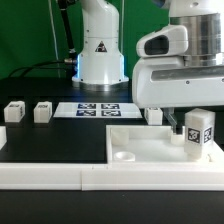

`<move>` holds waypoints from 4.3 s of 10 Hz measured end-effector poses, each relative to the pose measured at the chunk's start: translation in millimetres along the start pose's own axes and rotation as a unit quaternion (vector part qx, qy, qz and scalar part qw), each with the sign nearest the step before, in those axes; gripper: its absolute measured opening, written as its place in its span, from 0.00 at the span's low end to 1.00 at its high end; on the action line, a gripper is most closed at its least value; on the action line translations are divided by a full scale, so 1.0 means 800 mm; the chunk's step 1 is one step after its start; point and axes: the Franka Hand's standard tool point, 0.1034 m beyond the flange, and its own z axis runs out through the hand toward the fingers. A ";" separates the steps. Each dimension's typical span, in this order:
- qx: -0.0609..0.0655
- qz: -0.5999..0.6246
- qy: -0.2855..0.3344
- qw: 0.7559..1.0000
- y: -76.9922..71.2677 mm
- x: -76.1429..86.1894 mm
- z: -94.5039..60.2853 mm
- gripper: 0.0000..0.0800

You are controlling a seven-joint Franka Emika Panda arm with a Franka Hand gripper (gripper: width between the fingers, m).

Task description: Assemble square table

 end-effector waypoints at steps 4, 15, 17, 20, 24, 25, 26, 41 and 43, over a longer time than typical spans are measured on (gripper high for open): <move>-0.005 -0.149 -0.001 0.989 -0.002 -0.002 0.003 0.81; -0.009 0.031 0.007 0.999 0.004 -0.001 0.004 0.36; -0.001 0.124 0.006 0.992 0.006 0.000 0.005 0.36; -0.003 0.287 0.007 0.958 0.007 0.000 0.006 0.36; 0.014 0.500 0.001 0.866 0.011 0.001 0.006 0.36; 0.016 0.536 -0.001 0.844 0.012 0.001 0.006 0.36; 0.018 0.562 -0.003 0.827 0.012 0.001 0.007 0.36; 0.001 0.169 -0.022 0.985 -0.003 -0.007 0.001 0.81; 0.001 0.046 0.000 0.999 -0.006 -0.003 0.001 0.81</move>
Offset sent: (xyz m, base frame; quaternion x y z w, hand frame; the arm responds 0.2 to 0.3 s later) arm -0.0026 0.0096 -0.0019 -0.0127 0.0097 -0.1689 0.9855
